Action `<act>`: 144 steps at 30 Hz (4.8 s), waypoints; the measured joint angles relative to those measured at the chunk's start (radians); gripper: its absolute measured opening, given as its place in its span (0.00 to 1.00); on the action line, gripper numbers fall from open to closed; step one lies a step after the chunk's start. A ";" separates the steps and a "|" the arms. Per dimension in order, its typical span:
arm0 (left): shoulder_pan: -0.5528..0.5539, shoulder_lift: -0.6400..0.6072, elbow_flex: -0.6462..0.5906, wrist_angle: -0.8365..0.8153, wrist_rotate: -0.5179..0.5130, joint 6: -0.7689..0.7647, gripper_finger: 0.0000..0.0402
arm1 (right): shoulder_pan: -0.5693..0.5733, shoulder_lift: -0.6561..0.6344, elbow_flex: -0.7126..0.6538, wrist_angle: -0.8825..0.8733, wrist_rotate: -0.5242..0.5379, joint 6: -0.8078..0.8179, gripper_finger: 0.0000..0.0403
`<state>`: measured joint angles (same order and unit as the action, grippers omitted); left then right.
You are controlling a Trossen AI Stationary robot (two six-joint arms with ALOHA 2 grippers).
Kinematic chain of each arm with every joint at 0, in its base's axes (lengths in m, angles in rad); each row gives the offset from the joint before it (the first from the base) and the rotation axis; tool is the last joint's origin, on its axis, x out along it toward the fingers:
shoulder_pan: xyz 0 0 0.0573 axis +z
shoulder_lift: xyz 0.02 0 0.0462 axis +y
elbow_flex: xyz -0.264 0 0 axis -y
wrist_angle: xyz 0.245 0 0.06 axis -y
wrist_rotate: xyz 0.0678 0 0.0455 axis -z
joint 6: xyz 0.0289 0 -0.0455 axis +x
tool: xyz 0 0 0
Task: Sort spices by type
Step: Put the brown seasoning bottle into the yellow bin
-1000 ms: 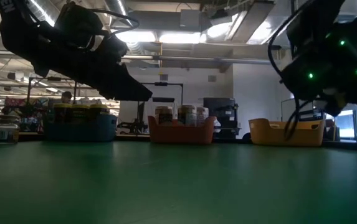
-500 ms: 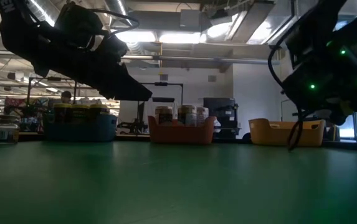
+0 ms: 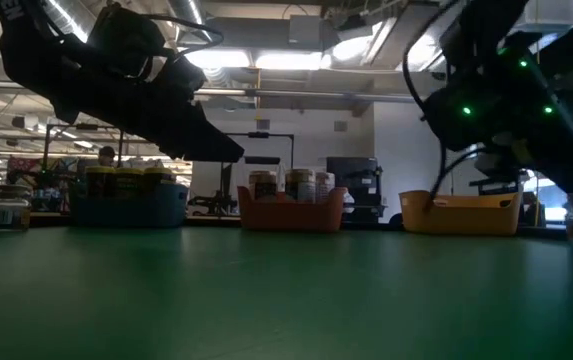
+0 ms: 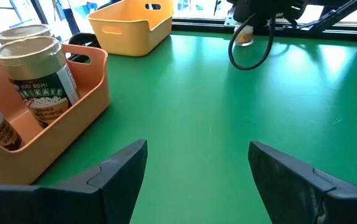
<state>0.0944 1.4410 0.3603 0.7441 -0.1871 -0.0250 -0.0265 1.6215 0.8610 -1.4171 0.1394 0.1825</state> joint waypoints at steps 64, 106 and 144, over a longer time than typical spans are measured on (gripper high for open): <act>0.000 0.000 0.000 -0.049 0.000 0.031 0.69 | 0.000 -0.181 -0.118 0.403 0.121 -0.049 0.79; 0.000 0.000 0.000 -0.052 0.000 0.023 0.69 | -0.187 -0.180 0.056 0.323 0.184 -0.101 0.33; 0.000 0.000 0.000 -0.053 0.000 0.035 0.69 | -0.308 -0.190 -0.090 0.439 0.034 -0.106 0.56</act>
<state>0.0944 1.4410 0.3603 0.6914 -0.1867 0.0096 -0.3344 1.4318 0.7709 -0.9777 0.1737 0.0765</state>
